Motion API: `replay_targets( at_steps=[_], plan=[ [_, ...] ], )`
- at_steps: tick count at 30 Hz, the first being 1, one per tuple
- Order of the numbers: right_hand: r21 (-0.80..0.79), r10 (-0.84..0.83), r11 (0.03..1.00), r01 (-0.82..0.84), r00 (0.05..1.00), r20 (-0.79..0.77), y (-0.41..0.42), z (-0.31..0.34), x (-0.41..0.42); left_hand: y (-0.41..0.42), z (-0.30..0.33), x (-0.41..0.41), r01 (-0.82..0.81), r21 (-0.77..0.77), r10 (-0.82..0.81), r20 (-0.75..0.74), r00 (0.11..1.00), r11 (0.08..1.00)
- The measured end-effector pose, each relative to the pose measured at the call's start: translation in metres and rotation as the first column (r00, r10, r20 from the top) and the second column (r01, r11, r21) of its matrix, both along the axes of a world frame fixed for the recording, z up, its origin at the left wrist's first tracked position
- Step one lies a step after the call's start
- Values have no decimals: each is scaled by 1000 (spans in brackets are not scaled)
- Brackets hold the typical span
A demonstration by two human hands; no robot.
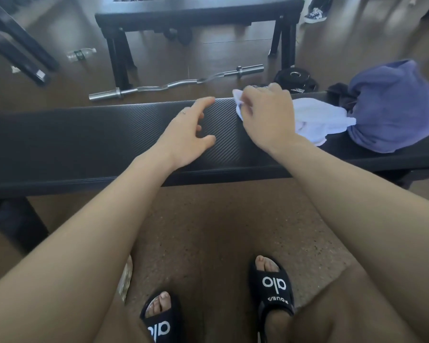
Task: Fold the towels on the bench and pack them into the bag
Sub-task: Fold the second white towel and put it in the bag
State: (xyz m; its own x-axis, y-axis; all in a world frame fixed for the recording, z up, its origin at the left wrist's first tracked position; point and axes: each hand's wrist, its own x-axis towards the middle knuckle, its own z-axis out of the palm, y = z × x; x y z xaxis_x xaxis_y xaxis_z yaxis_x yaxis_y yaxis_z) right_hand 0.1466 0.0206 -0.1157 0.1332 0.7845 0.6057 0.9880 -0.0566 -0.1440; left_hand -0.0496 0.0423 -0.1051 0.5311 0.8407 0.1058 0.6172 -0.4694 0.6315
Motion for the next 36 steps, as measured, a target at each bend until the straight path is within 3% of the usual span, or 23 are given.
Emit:
replay_targets(
  at_steps=[2,5,11,18,23,26,28,30,33,36],
  plan=[
    [45,167,986,-164,982,-83,0,9,-17,1,2,-4,24,-1,-24,64,998,1000],
    [9,383,914,-405,856,-347,-5,21,-42,2,4,-11,62,45,-67,119,991,997],
    [3,432,884,-467,814,-389,-18,14,-56,2,16,-27,89,145,-120,222,968,985],
    [38,501,836,-547,733,-460,-26,19,-67,-1,14,-36,44,76,-61,233,971,996],
    [-214,310,895,-391,891,-332,-24,6,-48,5,15,-43,-198,20,181,313,932,980],
    [-259,121,946,-193,955,-270,-20,5,-31,13,17,-51,-367,-72,364,395,843,928],
    [-250,43,963,-102,973,-229,-19,8,-28,17,18,-56,-425,-110,435,364,824,898],
    [-219,48,971,-100,972,-228,-18,11,-32,17,17,-61,-388,-91,398,268,877,917],
    [-176,155,962,-210,947,-281,-18,15,-39,10,19,-63,-119,-45,125,182,975,992],
    [-97,230,957,-272,922,-312,-18,19,-44,10,15,-58,75,81,-73,-31,997,994]
  ],
)
